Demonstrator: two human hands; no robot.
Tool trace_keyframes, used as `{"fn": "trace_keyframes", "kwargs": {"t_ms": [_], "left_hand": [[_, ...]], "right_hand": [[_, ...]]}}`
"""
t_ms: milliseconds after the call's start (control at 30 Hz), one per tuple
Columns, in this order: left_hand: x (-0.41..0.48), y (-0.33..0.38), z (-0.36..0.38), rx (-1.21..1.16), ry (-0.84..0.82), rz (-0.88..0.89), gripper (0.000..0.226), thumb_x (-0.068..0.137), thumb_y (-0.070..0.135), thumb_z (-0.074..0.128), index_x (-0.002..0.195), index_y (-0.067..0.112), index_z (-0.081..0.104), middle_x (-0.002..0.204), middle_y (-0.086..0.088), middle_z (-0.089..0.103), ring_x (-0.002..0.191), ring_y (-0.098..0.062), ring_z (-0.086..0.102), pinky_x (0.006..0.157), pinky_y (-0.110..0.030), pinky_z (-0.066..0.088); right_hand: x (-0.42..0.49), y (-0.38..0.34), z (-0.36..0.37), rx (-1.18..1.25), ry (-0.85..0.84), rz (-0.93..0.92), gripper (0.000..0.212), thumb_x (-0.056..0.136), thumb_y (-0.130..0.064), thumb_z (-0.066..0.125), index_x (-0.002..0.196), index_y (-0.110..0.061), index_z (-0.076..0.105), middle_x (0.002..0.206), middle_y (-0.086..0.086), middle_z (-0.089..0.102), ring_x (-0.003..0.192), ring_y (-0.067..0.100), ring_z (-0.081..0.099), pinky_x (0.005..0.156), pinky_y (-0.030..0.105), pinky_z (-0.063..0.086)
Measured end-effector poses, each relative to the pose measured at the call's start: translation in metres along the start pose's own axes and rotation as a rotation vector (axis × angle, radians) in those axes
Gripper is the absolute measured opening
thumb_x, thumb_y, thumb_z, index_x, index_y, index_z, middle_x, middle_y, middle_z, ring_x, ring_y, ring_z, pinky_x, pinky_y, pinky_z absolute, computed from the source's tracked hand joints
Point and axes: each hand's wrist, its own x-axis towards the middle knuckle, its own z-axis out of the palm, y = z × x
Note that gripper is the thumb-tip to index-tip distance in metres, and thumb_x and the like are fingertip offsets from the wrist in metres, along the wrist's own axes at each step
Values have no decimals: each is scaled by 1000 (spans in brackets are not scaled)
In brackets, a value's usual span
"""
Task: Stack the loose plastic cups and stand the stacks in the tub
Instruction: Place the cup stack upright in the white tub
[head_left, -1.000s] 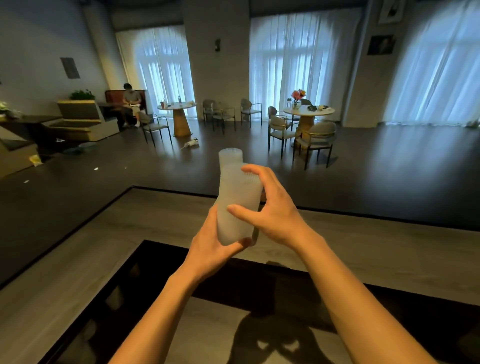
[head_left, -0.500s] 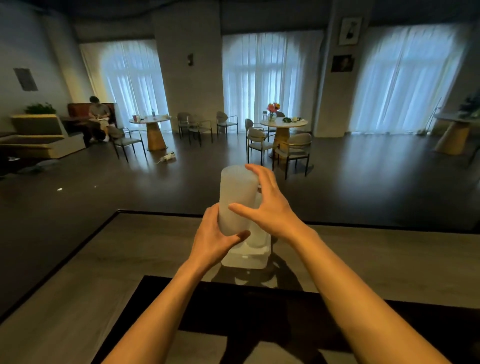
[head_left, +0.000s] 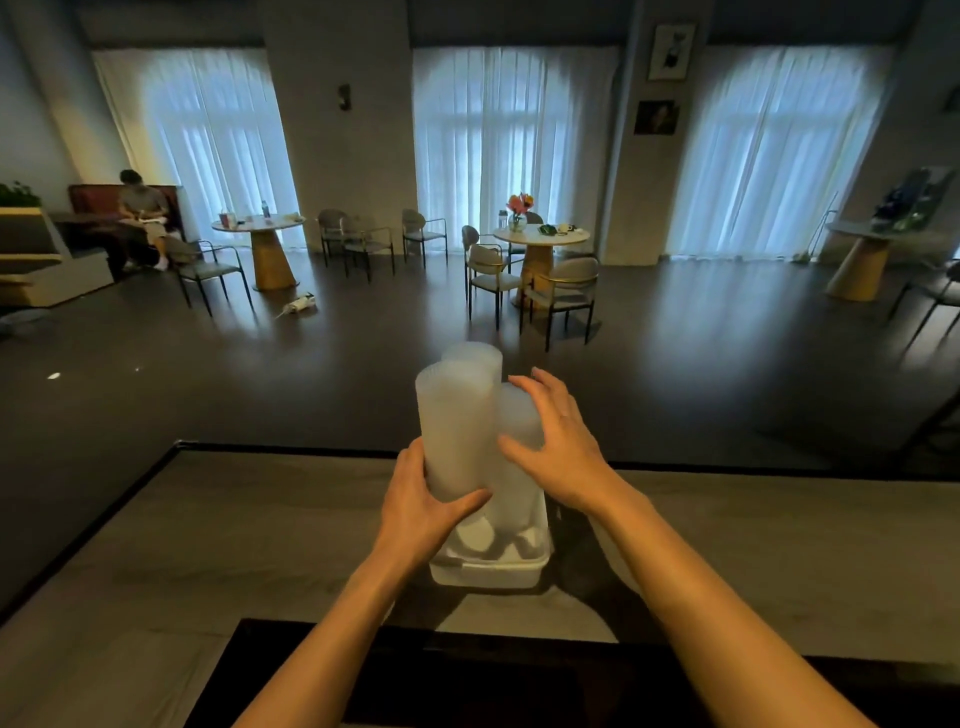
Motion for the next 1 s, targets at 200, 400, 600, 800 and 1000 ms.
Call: {"fn": "trace_keyframes", "kwargs": {"t_ms": [200, 400, 600, 800, 1000], "left_hand": [[6, -24, 9, 91, -42, -51, 87, 63, 56, 88, 136, 34, 45, 126, 10, 58, 112, -9, 58, 92, -40, 56], [5, -38, 15, 142, -90, -46, 88, 59, 56, 89, 131, 32, 45, 129, 14, 44, 116, -8, 51, 96, -35, 53], [9, -34, 15, 85, -161, -90, 102, 52, 55, 88, 136, 30, 36, 131, 9, 34, 118, -9, 46, 98, -37, 52], [11, -33, 20, 39, -112, -88, 94, 58, 51, 91, 136, 39, 40, 130, 13, 50, 118, -6, 53, 96, -41, 55], [11, -28, 25, 136, -46, -75, 101, 64, 44, 92, 140, 38, 26, 125, 17, 48, 116, -9, 53, 94, -36, 54]], "right_hand": [[14, 22, 14, -137, 49, -9, 58, 82, -41, 73, 134, -32, 49, 160, -8, 12, 139, 21, 35, 97, 43, 48], [19, 25, 21, -159, 89, -18, 51, 81, -38, 75, 127, -29, 54, 158, -7, 16, 136, 21, 37, 95, 39, 47], [20, 27, 20, -162, 84, -45, 50, 81, -39, 75, 125, -29, 55, 158, -7, 17, 136, 20, 37, 92, 35, 46], [20, 29, 22, -160, 89, -80, 45, 80, -37, 75, 119, -29, 55, 157, -6, 18, 134, 21, 38, 83, 29, 41], [21, 30, 18, -154, 56, -83, 47, 81, -37, 75, 122, -28, 55, 158, -6, 18, 135, 22, 38, 94, 36, 48]]}}
